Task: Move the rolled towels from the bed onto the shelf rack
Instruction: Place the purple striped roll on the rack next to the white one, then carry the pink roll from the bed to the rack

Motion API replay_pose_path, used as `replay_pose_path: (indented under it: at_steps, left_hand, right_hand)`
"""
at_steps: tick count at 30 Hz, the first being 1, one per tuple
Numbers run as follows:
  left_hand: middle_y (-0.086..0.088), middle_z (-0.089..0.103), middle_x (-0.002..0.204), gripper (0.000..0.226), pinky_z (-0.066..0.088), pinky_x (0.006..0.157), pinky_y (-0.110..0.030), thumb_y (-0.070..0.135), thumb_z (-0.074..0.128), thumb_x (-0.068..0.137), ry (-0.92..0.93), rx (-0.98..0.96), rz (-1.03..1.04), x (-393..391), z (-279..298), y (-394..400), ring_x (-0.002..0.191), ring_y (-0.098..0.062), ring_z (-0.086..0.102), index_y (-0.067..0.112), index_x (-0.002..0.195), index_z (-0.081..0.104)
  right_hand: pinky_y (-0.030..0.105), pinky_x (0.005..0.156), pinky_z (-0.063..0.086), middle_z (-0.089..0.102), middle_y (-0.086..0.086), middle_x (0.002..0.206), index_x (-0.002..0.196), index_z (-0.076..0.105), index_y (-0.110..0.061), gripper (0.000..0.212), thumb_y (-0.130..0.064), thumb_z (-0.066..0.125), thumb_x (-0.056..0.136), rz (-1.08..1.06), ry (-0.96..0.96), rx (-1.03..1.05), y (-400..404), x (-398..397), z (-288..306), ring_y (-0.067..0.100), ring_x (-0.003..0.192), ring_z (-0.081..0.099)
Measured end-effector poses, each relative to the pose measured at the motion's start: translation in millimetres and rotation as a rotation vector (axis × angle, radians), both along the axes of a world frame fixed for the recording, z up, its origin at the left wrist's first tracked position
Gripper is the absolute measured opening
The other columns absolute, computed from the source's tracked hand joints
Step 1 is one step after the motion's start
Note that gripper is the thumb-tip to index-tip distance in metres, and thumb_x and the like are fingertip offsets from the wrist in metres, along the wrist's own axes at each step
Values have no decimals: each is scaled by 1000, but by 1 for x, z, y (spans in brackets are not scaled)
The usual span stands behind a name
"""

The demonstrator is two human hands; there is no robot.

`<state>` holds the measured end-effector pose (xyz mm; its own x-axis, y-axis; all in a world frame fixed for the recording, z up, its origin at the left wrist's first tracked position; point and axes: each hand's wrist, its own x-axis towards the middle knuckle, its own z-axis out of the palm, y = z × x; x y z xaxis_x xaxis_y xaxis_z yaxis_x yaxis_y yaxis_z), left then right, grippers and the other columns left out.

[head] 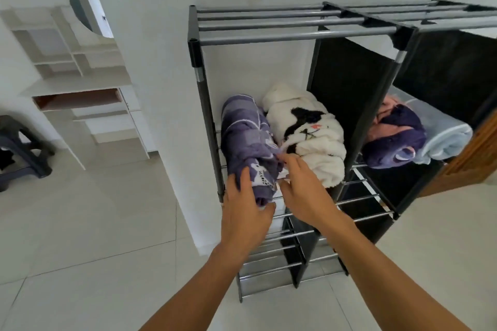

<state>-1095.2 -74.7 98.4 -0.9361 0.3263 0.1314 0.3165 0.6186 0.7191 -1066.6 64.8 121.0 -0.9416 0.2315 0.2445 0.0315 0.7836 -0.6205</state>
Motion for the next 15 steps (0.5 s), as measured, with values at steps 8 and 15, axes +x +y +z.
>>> replay_pose_path:
  at_steps: [8,15]
  left_hand:
    - [1,41,142,47,40,97,-20,32,53,93,-141,-175,-755,102,-86,51,121,-16,50,17,137,43]
    - [3,37,147,50,41,105,-34,36,51,94,-168,-435,-1403,253,-95,139,122,-21,50,21,141,40]
  right_hand:
    - [20,84,43,51,-1,133,138,37,-24,47,-18,53,94,-618,-386,-383,9,218,-102,8,91,57]
    - [28,84,42,54,4,123,131,42,-24,44,-20,59,91,-1286,-351,-743,-23,419,-114,17,93,61]
